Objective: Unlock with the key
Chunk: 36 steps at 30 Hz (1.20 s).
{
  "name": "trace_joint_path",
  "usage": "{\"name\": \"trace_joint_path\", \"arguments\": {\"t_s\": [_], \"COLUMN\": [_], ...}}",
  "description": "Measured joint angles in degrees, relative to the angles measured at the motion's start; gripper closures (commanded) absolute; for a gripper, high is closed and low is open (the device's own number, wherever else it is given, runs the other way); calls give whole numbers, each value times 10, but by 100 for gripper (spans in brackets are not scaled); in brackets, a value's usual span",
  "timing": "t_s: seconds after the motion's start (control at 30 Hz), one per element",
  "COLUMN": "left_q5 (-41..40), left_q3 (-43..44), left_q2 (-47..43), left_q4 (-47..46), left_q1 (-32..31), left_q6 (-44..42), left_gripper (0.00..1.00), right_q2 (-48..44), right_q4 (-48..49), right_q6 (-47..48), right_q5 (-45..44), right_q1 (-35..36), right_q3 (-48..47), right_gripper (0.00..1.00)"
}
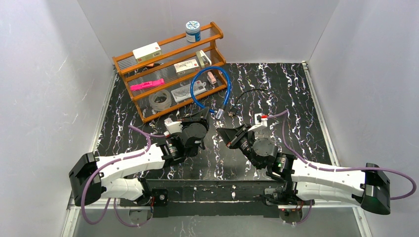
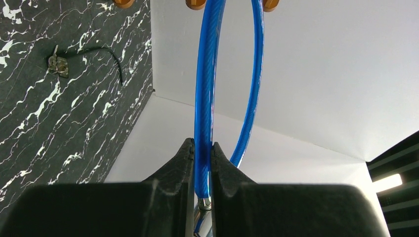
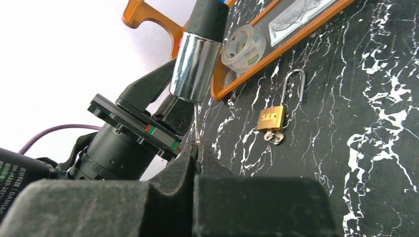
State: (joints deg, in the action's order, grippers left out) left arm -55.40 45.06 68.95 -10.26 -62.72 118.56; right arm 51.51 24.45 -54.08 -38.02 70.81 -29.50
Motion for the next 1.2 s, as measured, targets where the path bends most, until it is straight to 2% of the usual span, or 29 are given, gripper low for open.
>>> {"name": "trace_joint_path", "arguments": {"t_s": [1.2], "left_q5": [8], "left_q3": [0], "left_q2": [0], "left_q4": [-1], "left_q1": [0], "left_q6": [6], "left_gripper": [100], "right_q2": [-7], "right_q4": [-29], "right_q6": [5], "right_q5": [-30], "right_q1": [0], "right_q3": [-15], "right_gripper": [99]}}
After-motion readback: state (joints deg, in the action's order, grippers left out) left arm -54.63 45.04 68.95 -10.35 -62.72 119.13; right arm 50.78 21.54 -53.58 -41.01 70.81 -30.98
